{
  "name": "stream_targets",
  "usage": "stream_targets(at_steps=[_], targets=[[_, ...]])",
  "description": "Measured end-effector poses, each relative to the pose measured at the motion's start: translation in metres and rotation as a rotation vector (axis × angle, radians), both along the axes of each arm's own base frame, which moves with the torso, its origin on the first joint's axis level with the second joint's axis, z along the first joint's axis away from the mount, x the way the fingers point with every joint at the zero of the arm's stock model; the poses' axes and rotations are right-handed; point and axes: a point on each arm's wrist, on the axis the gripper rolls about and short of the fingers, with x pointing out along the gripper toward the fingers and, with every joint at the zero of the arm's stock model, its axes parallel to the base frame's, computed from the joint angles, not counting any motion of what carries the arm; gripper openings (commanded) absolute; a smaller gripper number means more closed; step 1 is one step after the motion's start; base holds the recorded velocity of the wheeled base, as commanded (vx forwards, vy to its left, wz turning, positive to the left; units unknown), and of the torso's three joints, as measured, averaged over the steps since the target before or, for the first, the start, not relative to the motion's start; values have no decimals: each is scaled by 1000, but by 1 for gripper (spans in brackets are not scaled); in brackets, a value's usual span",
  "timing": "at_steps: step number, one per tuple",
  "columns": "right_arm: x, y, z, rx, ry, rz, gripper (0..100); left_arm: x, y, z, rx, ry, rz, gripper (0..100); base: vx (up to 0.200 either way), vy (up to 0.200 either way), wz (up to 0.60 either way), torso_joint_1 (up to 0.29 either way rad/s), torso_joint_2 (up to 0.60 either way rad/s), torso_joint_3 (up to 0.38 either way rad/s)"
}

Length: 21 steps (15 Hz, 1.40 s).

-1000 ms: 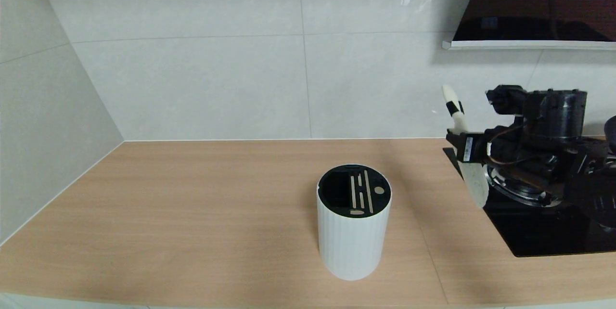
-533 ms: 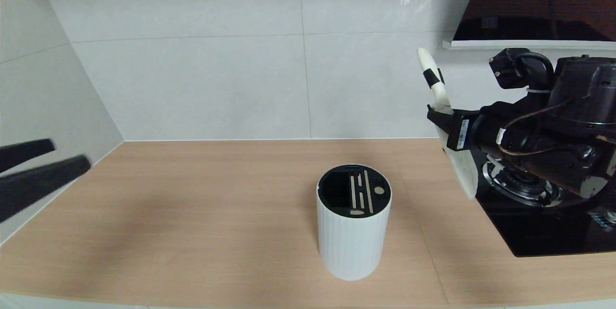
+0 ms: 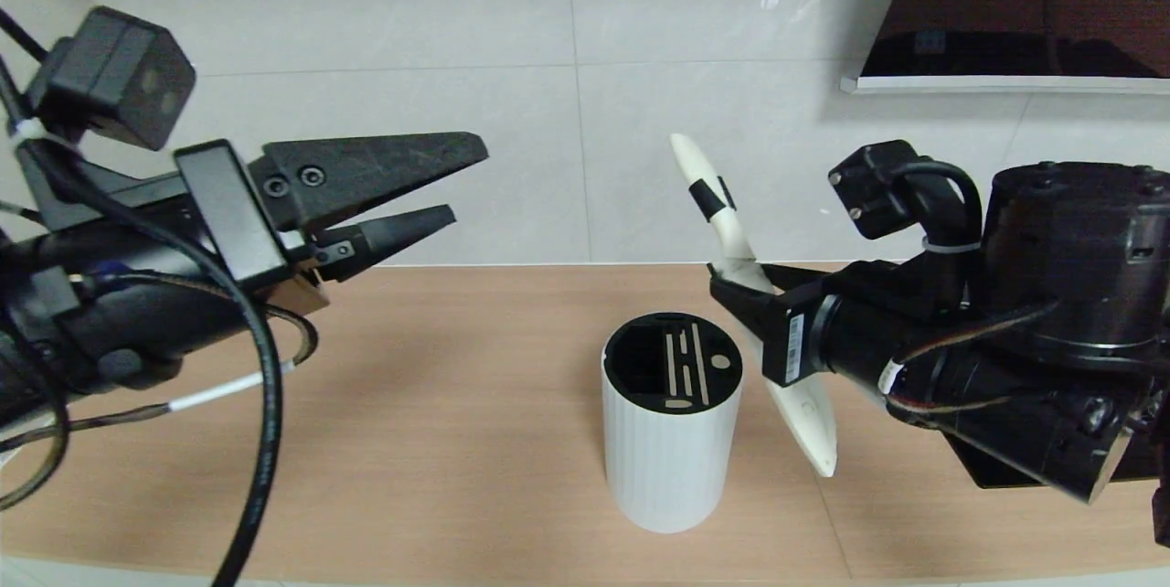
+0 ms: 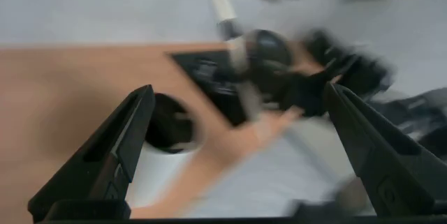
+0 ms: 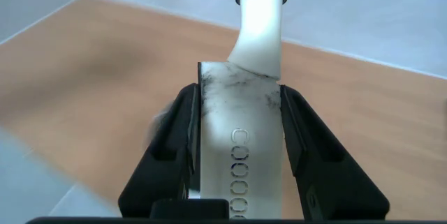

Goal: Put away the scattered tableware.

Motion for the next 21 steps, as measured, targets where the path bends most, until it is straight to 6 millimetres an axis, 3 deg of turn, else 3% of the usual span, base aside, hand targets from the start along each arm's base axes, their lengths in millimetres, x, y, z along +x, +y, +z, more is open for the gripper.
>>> stream_targets(at_steps=[5, 9, 21], targets=[[-19, 25, -12, -29, 26, 73, 0, 25, -31, -35, -5, 52, 9, 100, 0, 0, 0, 0, 0, 0], [-31, 36, -16, -14, 48, 117, 0, 26, -55, -54, 41, 80, -18, 100, 0, 0, 0, 0, 0, 0], [-48, 60, -27, -6, 85, 192, 0, 43, -82, -79, 34, 67, 38, 100, 0, 0, 0, 0, 0, 0]])
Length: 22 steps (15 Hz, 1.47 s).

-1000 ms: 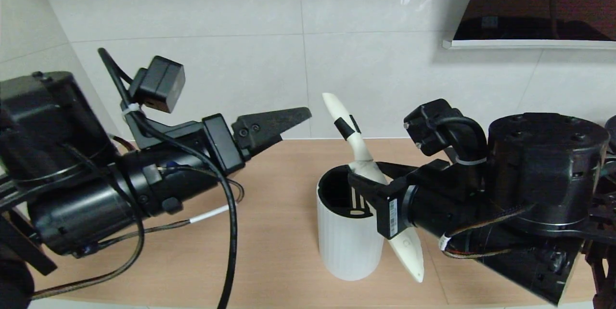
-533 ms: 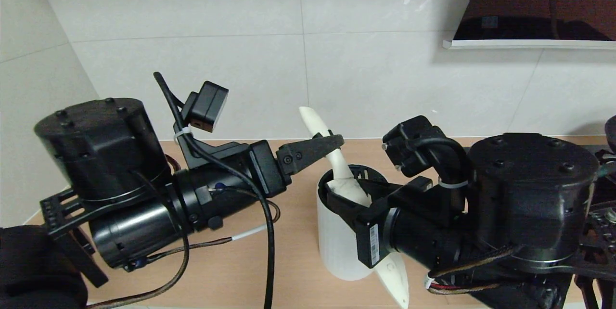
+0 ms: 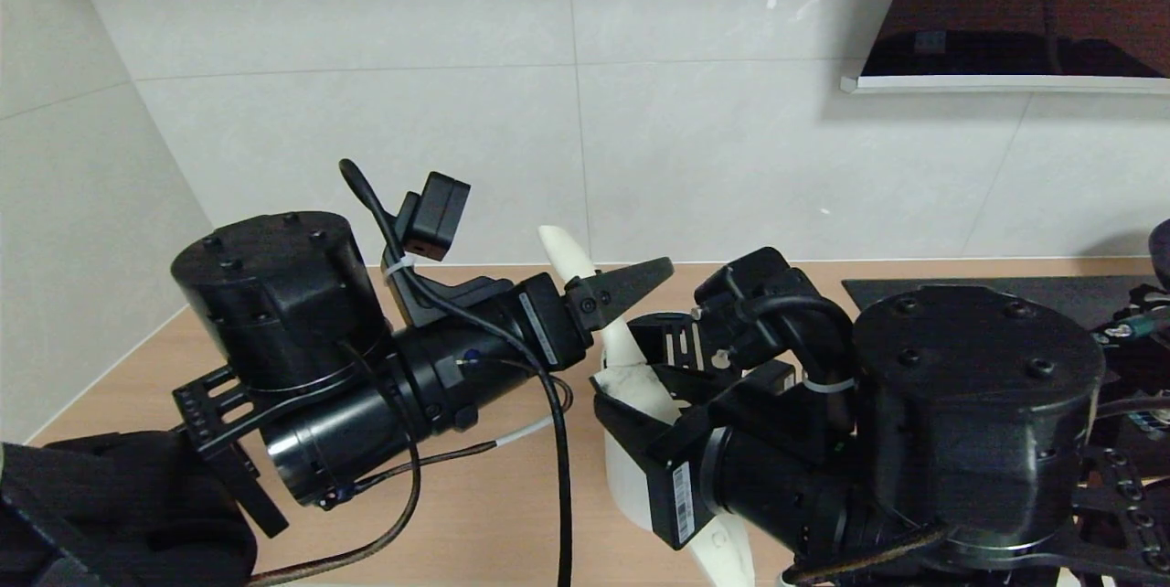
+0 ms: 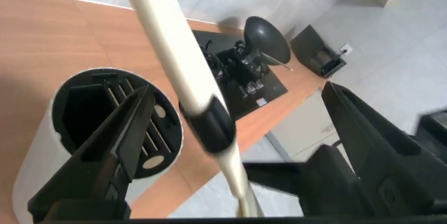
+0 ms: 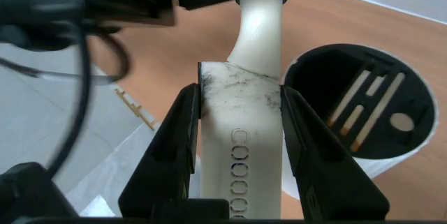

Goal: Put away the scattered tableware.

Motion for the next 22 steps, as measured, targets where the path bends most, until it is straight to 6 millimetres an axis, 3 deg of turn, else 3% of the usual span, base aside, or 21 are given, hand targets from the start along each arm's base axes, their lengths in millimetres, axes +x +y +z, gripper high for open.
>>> stream_targets(at_steps=[1, 10, 11, 16, 19, 22], targets=[[0, 0, 0, 0, 0, 1, 0, 0, 0, -1, 2, 2, 1, 0, 0, 0, 0, 0, 0, 0], [0, 0, 0, 13, -5, 0, 0, 1, 0, -1, 16, -17, 17, 0, 0, 0, 0, 0, 0, 0], [0, 0, 0, 14, -6, -2, 100, 1, 0, -1, 26, -30, 17, 0, 0, 0, 0, 0, 0, 0], [0, 0, 6, 66, -27, -24, 100, -3, 3, 9, 26, -81, 17, 0, 0, 0, 0, 0, 0, 0], [2, -9, 15, 88, -46, -58, 100, -7, 8, 43, -42, -186, 18, 0, 0, 0, 0, 0, 0, 0], [17, -36, 34, 129, -91, -147, 100, -2, 19, 77, -22, -403, 60, 0, 0, 0, 0, 0, 0, 0]])
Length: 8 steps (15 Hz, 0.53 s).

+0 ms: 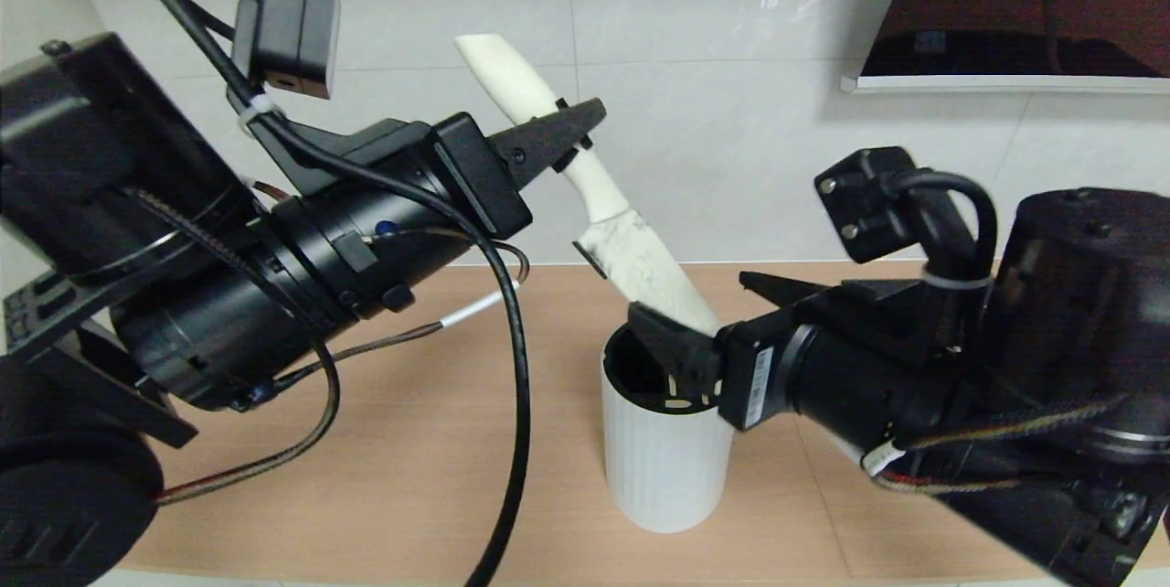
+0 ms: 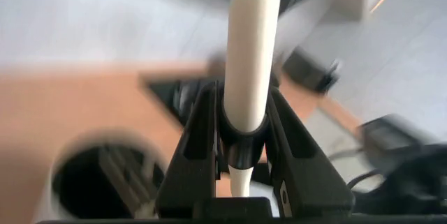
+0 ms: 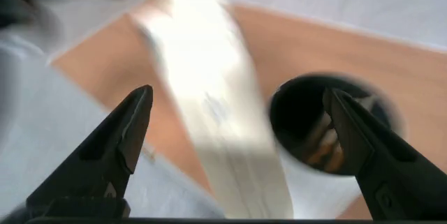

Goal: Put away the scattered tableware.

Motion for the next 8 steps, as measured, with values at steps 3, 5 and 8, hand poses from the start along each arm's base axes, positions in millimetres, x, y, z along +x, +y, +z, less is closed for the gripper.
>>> stream_targets(at_steps=[3, 5, 8], targets=[[12, -24, 13, 24, -36, -84, 100, 4, 18, 2, 43, -222, -30, 0, 0, 0, 0, 0, 0, 0], [18, -33, 16, 31, -43, -122, 100, 8, 24, -4, 63, -303, -12, 0, 0, 0, 0, 0, 0, 0], [23, -36, 15, 26, -40, -147, 100, 18, 19, -18, 135, -358, 26, 0, 0, 0, 0, 0, 0, 0]])
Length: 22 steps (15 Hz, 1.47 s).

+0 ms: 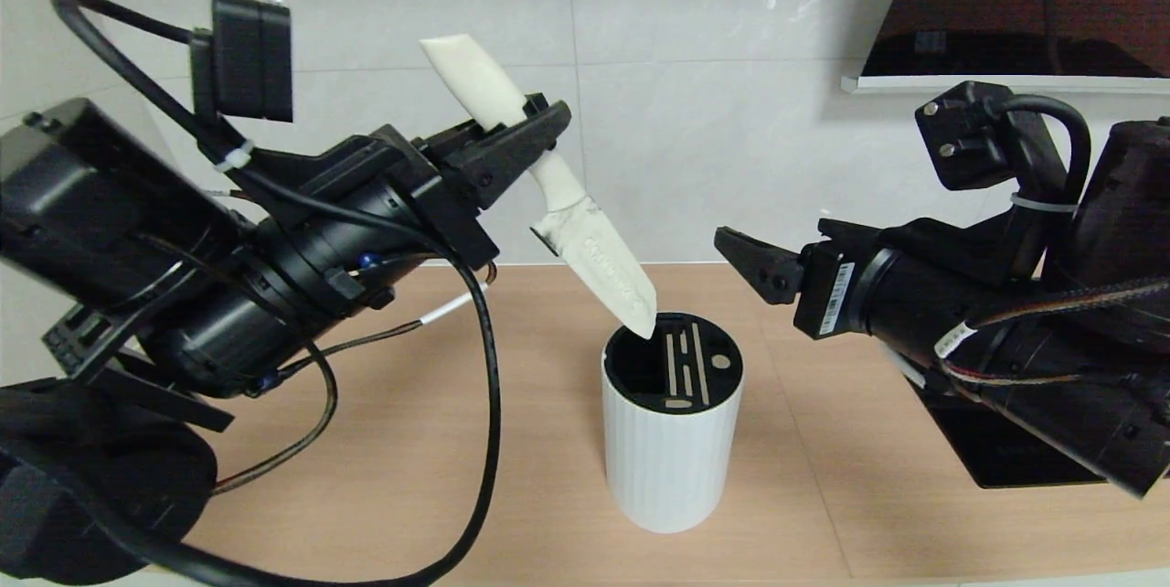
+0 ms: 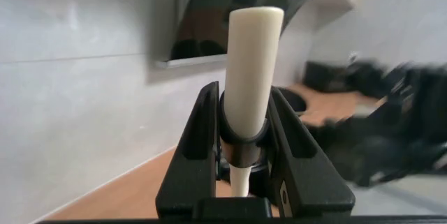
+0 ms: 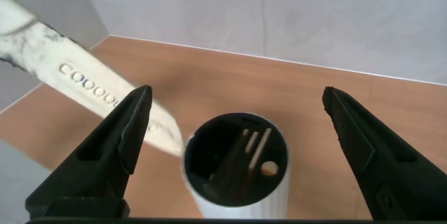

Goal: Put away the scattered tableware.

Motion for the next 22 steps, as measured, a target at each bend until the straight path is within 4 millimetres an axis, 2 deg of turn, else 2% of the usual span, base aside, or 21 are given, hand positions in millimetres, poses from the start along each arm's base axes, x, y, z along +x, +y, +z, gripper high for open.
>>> stream_targets(at_steps=[8, 22], targets=[[5, 1, -5, -24, 8, -13, 100, 14, -11, -28, 54, 77, -4, 0, 0, 0, 0, 0, 0, 0], [10, 4, -12, -41, 24, -16, 100, 37, -24, -54, 110, 73, 17, 0, 0, 0, 0, 0, 0, 0]])
